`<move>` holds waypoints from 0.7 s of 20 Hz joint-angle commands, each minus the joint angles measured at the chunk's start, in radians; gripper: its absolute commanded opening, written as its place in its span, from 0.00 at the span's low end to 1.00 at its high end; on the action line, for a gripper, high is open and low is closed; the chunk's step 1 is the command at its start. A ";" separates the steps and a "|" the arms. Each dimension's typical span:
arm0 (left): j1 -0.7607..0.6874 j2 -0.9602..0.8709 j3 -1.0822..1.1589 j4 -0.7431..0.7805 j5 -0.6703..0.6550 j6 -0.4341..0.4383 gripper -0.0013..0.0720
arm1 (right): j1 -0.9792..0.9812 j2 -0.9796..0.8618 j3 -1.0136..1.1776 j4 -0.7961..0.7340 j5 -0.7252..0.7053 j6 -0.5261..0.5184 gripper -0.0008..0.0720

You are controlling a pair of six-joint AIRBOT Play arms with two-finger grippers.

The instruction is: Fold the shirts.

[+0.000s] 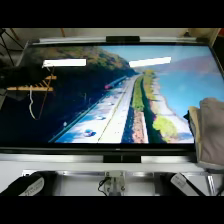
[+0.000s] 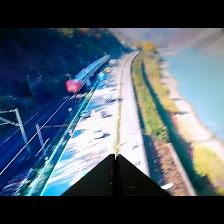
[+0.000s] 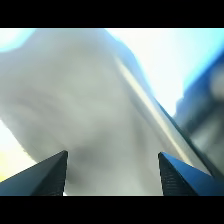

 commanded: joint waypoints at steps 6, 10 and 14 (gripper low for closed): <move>-0.326 -0.274 0.053 0.613 -0.222 -0.206 1.00 | 0.591 -0.232 0.055 0.212 0.171 0.188 0.92; -0.309 -0.246 -0.037 0.539 -0.152 -0.259 1.00 | 0.694 -0.265 0.055 0.168 0.167 0.188 0.92; -0.301 -0.246 -0.039 0.560 -0.177 -0.259 1.00 | 0.717 -0.265 0.055 0.201 0.166 0.188 0.92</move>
